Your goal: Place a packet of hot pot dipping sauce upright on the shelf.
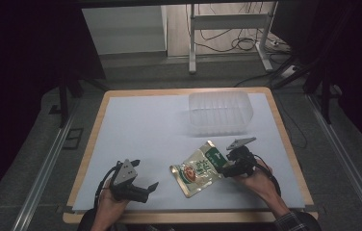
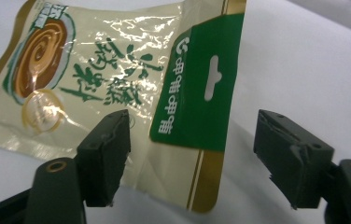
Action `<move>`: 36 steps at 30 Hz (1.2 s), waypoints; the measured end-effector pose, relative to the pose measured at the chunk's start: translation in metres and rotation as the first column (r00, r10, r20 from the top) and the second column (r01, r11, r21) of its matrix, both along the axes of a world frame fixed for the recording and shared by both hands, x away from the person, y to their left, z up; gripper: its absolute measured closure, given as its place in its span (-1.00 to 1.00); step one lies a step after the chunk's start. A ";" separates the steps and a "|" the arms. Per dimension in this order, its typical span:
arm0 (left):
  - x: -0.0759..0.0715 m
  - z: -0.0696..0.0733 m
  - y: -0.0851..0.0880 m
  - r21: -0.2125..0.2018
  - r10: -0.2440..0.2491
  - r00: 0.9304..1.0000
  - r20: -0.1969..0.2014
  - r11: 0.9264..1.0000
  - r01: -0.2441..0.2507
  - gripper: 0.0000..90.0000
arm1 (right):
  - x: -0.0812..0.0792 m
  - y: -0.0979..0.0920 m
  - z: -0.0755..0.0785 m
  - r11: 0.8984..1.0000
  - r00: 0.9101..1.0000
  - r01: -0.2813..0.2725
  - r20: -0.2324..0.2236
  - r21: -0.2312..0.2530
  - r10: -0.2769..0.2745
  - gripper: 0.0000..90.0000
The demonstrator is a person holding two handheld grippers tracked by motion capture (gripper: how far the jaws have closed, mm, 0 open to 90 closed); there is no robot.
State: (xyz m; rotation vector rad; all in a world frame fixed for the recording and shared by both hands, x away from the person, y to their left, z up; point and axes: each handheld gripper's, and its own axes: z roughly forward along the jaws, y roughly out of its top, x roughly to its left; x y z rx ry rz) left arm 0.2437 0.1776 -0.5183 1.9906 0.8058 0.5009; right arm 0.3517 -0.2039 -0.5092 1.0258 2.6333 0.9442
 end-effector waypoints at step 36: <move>0.000 -0.001 -0.001 0.020 0.004 1.000 0.002 1.000 -0.004 -1.00 | 0.026 0.024 -0.002 0.996 0.989 -0.034 -0.141 0.078 0.045 0.97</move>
